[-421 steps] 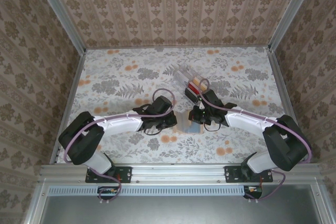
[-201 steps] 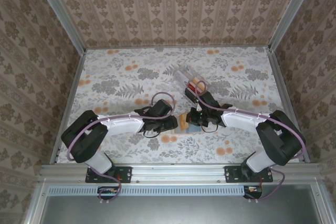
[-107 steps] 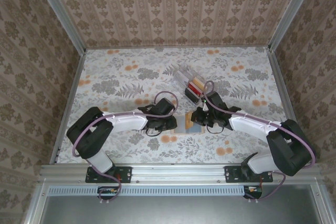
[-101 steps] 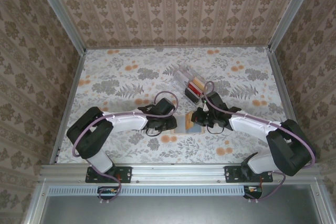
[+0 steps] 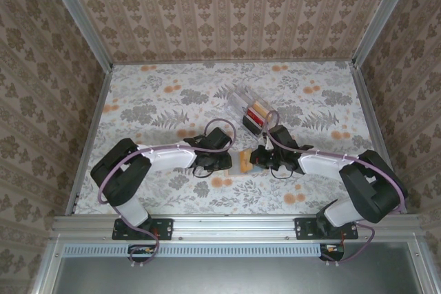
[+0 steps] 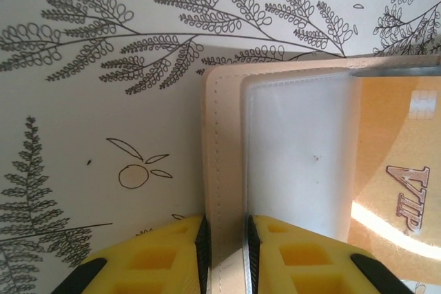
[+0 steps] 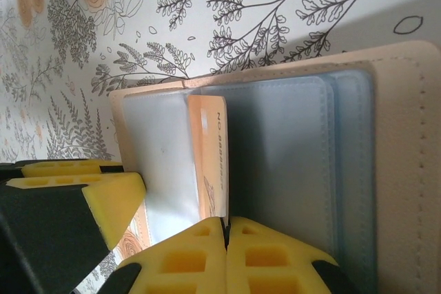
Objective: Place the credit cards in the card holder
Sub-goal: Insert the credit card into the card slot.
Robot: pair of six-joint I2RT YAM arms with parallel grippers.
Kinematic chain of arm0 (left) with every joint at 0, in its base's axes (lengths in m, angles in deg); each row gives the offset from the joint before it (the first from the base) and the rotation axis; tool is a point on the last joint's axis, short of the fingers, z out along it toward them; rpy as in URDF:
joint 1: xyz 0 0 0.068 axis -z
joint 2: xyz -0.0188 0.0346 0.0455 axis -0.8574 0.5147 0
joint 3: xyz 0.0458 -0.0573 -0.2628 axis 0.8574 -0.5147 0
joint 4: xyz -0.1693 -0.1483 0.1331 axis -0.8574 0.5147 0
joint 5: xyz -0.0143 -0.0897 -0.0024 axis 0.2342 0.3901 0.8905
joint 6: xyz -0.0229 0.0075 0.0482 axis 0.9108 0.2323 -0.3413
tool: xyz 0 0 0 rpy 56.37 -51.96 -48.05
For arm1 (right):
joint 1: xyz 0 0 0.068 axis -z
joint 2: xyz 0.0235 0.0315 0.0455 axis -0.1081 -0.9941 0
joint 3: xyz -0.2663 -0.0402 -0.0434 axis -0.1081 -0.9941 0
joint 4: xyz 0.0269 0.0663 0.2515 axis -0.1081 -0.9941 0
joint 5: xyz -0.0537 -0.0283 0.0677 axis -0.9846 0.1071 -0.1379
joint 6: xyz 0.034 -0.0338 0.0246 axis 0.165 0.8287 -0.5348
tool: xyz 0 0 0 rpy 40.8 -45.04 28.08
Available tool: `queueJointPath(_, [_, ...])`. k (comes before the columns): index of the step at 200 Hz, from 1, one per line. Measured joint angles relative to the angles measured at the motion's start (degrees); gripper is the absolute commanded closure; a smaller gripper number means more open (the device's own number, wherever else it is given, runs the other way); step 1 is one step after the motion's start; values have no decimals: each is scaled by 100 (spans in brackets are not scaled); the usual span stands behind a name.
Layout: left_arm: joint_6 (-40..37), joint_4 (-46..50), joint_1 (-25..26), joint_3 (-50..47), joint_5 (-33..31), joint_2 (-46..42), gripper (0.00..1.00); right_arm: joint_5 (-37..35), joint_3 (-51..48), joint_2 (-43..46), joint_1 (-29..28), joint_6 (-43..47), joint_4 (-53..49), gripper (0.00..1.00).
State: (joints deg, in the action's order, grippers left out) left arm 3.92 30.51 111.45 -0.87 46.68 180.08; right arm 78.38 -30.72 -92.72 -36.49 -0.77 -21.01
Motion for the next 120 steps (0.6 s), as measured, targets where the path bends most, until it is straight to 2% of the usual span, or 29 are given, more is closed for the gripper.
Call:
queueJointPath(47, [0,31,4,9,-44,0,76,153,-111,-79,52,330,337,92])
queueJointPath(120, [0,105,4,11,-107,0,76,378,-164,-330,107,372,994,91])
